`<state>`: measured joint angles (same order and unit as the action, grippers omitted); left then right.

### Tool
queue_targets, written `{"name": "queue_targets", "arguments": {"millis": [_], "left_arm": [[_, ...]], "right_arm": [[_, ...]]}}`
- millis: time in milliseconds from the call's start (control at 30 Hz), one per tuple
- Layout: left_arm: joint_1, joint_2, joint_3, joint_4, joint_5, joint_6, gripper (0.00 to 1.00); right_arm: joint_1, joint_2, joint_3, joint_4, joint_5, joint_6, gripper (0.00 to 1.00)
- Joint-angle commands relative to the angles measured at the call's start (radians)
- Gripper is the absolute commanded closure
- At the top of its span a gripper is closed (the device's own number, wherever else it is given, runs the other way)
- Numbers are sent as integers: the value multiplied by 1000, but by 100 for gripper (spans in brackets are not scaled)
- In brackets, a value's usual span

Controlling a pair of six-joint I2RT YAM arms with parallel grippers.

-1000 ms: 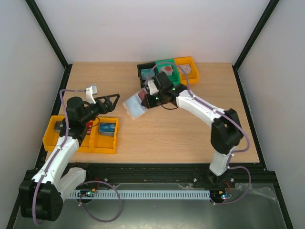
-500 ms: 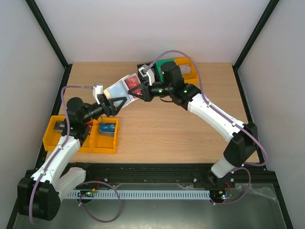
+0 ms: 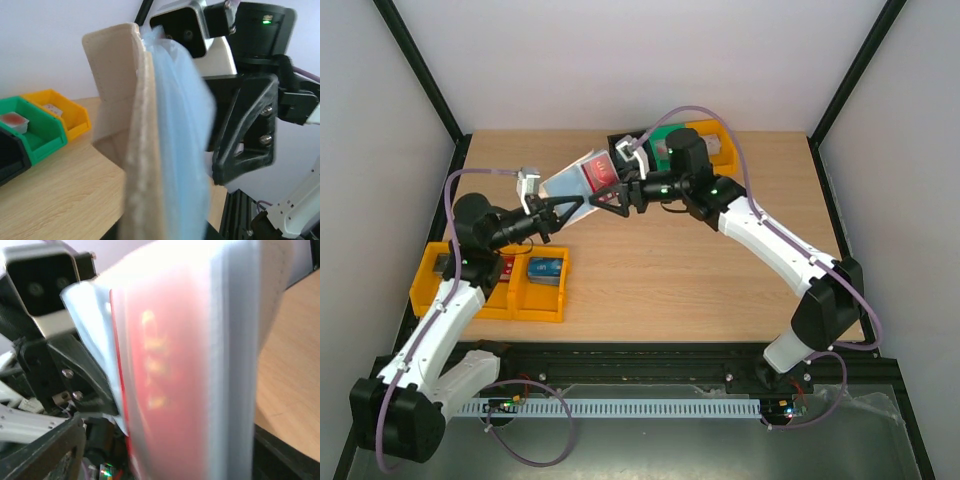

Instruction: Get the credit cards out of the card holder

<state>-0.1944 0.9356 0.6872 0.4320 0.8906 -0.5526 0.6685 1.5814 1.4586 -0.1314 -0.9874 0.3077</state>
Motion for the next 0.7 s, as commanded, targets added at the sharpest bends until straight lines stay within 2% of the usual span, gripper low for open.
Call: {"name": "queue_targets", "arguments": {"millis": [0,100,167,300,500,600,667], "left_arm": [[-5,-40,115,-213,75,315,98],[-6,-48,184,-405,116,530,98],[-7,-42,218,-494,129,616,98],[-7,-28,257,-561,178,679,98],[-6,-15,284,-588,212,717,98],[-7,-13,293,-606,218,737,98],[-6,-15,294,-608,221,736,98]], "right_arm": [[-76,-50,-21,29,-142,-8,15],[-110,-45,17,-38,-202,-56,9],[-113,-38,65,-125,-217,-139,6],[-113,-14,116,-234,-261,-219,5],[-112,-10,161,-230,-281,-215,5],[-107,-13,167,-199,-314,-187,11],[-96,-13,167,-179,-324,-161,25]]}}
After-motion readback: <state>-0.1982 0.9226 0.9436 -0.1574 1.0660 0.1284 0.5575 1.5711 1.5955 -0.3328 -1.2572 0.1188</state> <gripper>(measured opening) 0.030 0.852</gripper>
